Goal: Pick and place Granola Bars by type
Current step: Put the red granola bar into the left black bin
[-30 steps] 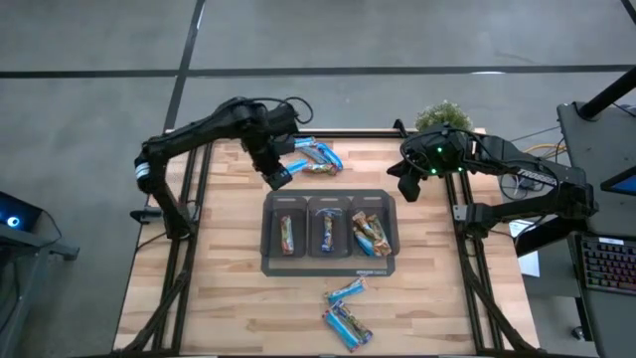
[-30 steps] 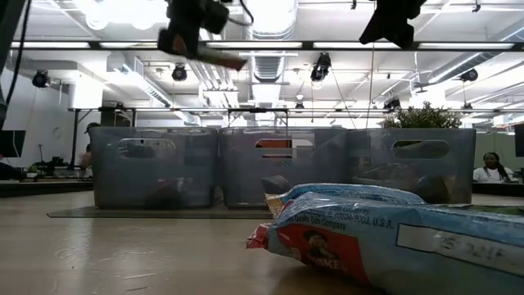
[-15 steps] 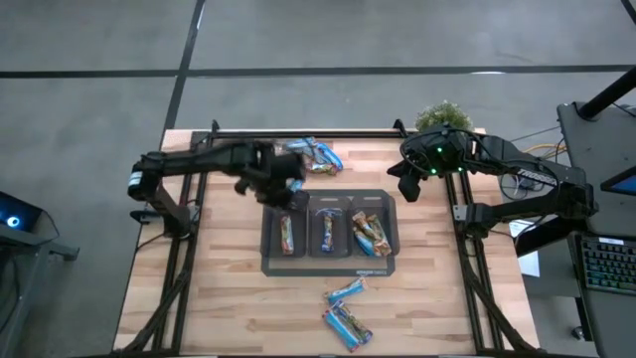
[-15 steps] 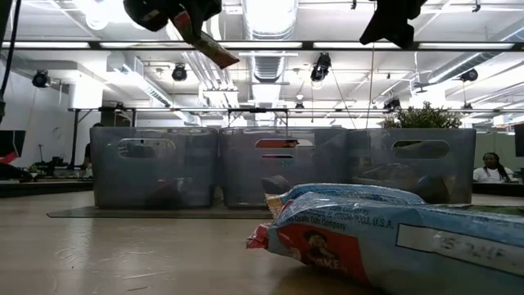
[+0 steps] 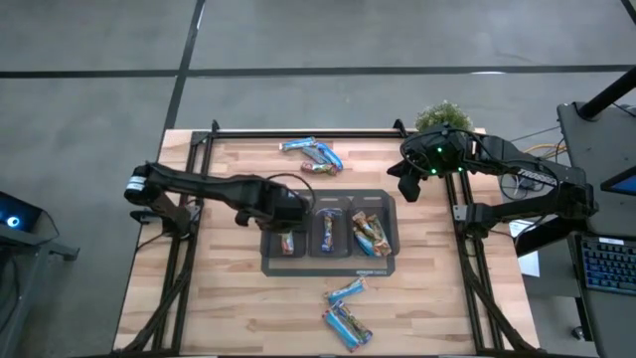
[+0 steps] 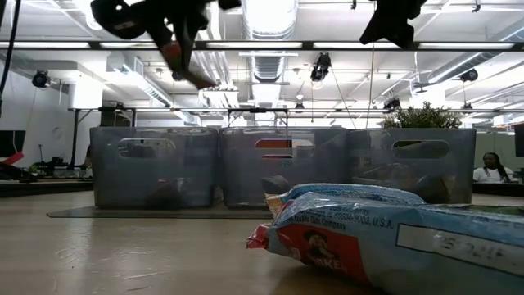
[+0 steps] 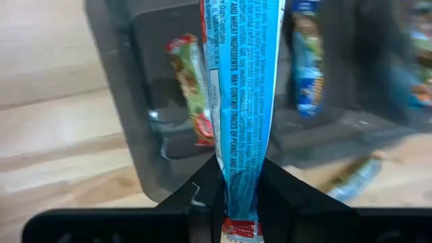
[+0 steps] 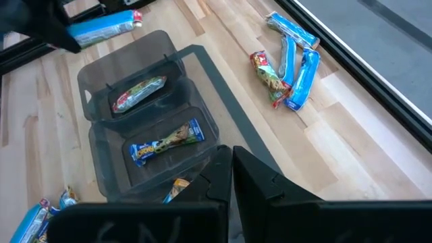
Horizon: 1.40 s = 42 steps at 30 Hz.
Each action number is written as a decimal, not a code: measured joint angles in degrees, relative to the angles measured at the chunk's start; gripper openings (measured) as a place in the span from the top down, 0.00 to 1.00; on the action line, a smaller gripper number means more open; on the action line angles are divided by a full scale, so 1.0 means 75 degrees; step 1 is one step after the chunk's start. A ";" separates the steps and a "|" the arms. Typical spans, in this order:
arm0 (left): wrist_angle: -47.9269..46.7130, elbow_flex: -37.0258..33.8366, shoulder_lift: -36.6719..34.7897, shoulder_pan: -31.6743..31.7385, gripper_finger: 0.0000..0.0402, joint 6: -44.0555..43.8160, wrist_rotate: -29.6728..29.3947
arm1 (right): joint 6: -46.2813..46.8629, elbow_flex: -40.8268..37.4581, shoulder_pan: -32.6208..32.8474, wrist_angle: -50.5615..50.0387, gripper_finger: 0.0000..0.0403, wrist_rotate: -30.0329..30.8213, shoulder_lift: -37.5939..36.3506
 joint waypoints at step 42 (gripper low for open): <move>0.2562 -0.2854 -0.0003 -0.0093 0.87 -0.1463 -0.0200 | 0.0188 0.0000 0.0000 0.0015 0.98 -0.0192 0.0000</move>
